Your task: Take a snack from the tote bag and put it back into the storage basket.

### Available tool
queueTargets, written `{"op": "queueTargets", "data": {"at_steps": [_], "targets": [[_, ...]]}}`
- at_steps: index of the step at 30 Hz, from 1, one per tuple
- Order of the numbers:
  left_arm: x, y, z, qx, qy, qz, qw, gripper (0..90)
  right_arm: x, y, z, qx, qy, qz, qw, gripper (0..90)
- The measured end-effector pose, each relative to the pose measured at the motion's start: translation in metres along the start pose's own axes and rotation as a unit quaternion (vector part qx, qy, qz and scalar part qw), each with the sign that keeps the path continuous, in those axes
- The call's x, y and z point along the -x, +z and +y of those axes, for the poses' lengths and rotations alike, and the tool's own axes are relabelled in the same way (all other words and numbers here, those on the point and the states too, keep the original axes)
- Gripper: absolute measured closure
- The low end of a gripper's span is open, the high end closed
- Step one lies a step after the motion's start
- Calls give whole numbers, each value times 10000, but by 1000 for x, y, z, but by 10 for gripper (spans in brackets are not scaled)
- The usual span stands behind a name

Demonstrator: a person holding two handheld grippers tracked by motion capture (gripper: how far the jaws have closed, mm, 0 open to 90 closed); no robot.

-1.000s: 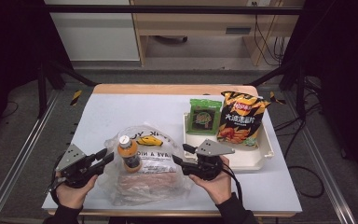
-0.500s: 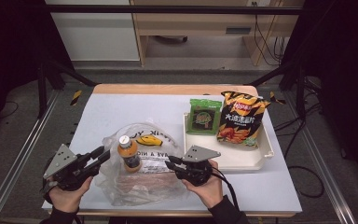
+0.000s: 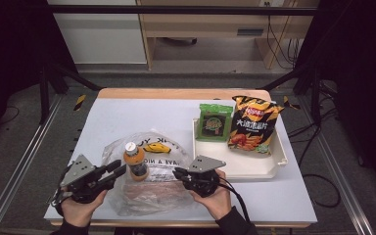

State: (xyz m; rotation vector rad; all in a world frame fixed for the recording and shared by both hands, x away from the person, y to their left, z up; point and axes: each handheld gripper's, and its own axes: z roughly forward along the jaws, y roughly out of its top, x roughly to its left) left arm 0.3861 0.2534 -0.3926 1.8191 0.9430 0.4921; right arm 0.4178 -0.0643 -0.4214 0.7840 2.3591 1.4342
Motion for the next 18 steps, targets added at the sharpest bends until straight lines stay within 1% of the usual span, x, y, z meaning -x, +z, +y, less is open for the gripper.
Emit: {"op": "queueTargets", "data": {"at_steps": [4, 7, 8, 14, 18], "targets": [[-2, 13, -16, -394, -33, -28, 9992, 793, -1, 6, -5, -226, 41, 23, 9997, 861], [-3, 15, -26, -542, -73, -51, 9985, 812, -3, 10, -9, -334, 98, 125, 9993, 861], [-3, 15, -28, -572, -73, -58, 9983, 815, -4, 10, -9, -386, 118, 168, 9990, 860], [-2, 9, -40, -681, -98, -126, 9976, 816, -12, 9, -13, -504, 116, 433, 9977, 859], [0, 9, -45, -763, -84, -149, 9969, 797, -17, 9, -18, -647, 146, 576, 9961, 855]]}}
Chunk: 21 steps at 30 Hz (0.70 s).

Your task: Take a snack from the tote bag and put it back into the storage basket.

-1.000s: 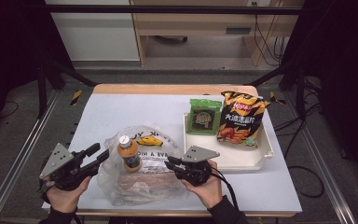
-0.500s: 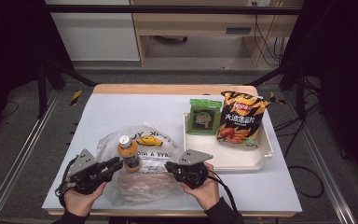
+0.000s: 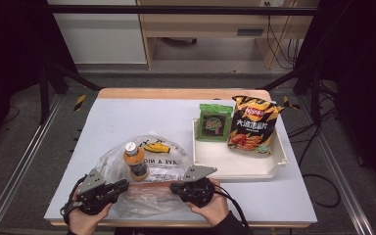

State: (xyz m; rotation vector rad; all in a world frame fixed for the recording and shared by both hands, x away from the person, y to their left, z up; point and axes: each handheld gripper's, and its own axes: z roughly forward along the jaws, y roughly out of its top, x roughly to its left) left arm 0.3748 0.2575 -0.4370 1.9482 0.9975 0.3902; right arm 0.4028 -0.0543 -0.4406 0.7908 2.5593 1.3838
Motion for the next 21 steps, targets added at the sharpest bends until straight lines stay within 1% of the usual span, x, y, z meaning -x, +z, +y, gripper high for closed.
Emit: {"op": "queueTargets", "data": {"at_steps": [2, 4, 6, 7, 8, 9, 10, 11, 13, 15, 17, 19, 20, 21], "targets": [[1, 0, -3, -66, 40, 3, 10000, 780, -1, 0, -2, 27, 23, 50, 10000, 852], [2, -1, -5, -59, 61, -12, 10000, 758, -2, -2, -4, 32, 64, 101, 9999, 848], [2, -2, -6, -51, 71, -27, 10000, 717, -3, -3, -6, 74, 107, 133, 9998, 842], [3, -3, -7, -50, 76, -7, 10000, 688, -4, -3, -7, 90, 139, 154, 9997, 837], [3, -3, -7, -120, 107, 66, 9998, 639, -5, -4, -8, 92, 134, 179, 9997, 830], [4, -2, -9, -155, 87, 126, 9998, 570, -6, -4, -8, 73, 120, 170, 9998, 822], [3, -2, -10, -116, 52, 121, 9998, 526, -6, -4, -7, 60, 92, 170, 9998, 809], [3, -2, -10, -120, 19, 75, 9999, 510, -7, -4, -5, 69, 49, 138, 9999, 784], [2, 0, -11, -147, -13, -3, 9999, 450, -4, -5, -3, 220, -41, -41, 9997, 746], [3, 0, -12, -145, -2, -63, 9999, 406, 0, -6, -2, 299, -40, -211, 9993, 715], [3, 0, -13, -177, 9, -122, 9998, 359, 5, -6, -1, 345, -33, -409, 9986, 659], [6, 2, -15, -337, 100, -89, 9993, 318, 8, -7, -2, 352, -28, -540, 9979, 612], [7, 3, -17, -409, 153, -86, 9990, 299, 9, -8, -2, 323, 18, -584, 9978, 594], [9, 4, -18, -458, 182, -90, 9987, 288, 10, -7, -3, 268, 12, -565, 9980, 581]]}}
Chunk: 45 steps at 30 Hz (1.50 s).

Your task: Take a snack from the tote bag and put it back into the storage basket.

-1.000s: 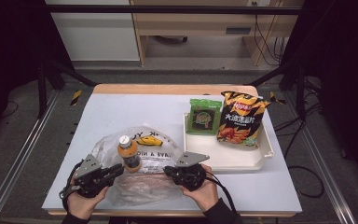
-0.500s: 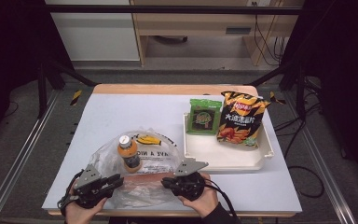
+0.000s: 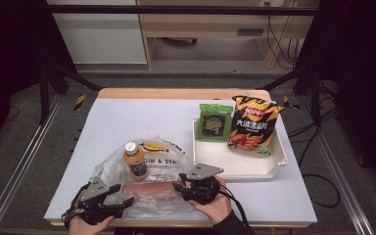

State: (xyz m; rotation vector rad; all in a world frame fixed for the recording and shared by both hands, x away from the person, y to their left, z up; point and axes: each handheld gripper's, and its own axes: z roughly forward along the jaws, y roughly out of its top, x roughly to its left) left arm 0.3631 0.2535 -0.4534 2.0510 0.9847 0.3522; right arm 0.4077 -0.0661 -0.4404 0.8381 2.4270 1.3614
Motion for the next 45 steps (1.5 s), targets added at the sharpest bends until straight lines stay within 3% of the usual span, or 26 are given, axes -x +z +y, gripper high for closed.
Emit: {"op": "queueTargets", "data": {"at_steps": [9, 17, 20, 25, 29, 32, 35, 37, 40, 41, 45], "targets": [[-4, 7, -5, -55, -25, 38, 10000, 325, -3, -1, -8, 48, -154, 148, 9998, 445], [-15, 15, -4, -19, -74, 179, 9998, 374, -9, -2, -13, 140, -134, 134, 9997, 450], [-17, 16, -4, -7, -110, 141, 9998, 372, -9, -3, -11, 141, -100, 143, 9997, 475], [-16, 3, 0, 336, -153, 10, 9993, 326, -5, -5, 0, 457, -94, 49, 9989, 534], [-15, -13, 11, 739, -173, -18, 9971, 305, -2, -3, 11, 459, -127, -17, 9989, 562], [-18, -20, 23, 876, -213, 48, 9959, 308, 0, 0, 17, 447, -125, -87, 9989, 604], [-23, -11, 32, 758, -336, 209, 9963, 354, 3, 8, 20, 345, -129, -159, 9992, 657], [-26, -2, 33, 577, -395, 274, 9972, 371, 4, 15, 19, 123, -157, -198, 9996, 681], [-27, 4, 27, 436, -385, 217, 9981, 375, 4, 21, 13, -138, -246, -177, 9994, 686], [-26, 4, 24, 411, -368, 188, 9983, 370, 5, 21, 11, -112, -242, -132, 9996, 683], [-25, 3, 17, 341, -327, 100, 9988, 340, 3, 12, 4, -133, -233, -53, 9996, 564]]}}
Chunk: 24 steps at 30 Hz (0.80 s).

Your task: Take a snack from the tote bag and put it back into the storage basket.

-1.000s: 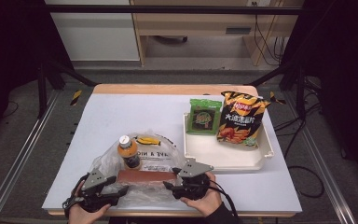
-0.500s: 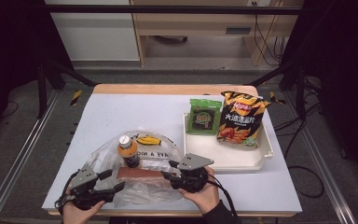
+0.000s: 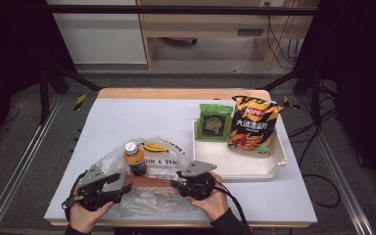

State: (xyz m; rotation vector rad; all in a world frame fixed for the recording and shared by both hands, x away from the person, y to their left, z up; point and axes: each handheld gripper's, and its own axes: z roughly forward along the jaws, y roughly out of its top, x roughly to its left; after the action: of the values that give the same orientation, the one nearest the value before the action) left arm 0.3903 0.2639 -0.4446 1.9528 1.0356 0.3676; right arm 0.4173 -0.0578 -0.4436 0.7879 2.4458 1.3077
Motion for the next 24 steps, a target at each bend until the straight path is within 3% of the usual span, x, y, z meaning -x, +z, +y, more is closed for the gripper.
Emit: {"op": "queueTargets", "data": {"at_steps": [5, 11, 19, 24], "targets": [[5, 5, -5, -175, 161, -80, 9997, 283, -1, -10, -16, 160, 169, 199, 9995, 411], [8, 12, -10, -324, 197, -162, 9992, 243, -1, -17, -30, 415, 349, 332, 9980, 406], [7, 18, -15, -455, 199, -139, 9987, 241, -3, -7, -43, -178, 164, 296, 9993, 400], [5, 20, -18, -398, 147, -112, 9990, 250, -4, -1, -48, -185, 179, 273, 9993, 391]]}}
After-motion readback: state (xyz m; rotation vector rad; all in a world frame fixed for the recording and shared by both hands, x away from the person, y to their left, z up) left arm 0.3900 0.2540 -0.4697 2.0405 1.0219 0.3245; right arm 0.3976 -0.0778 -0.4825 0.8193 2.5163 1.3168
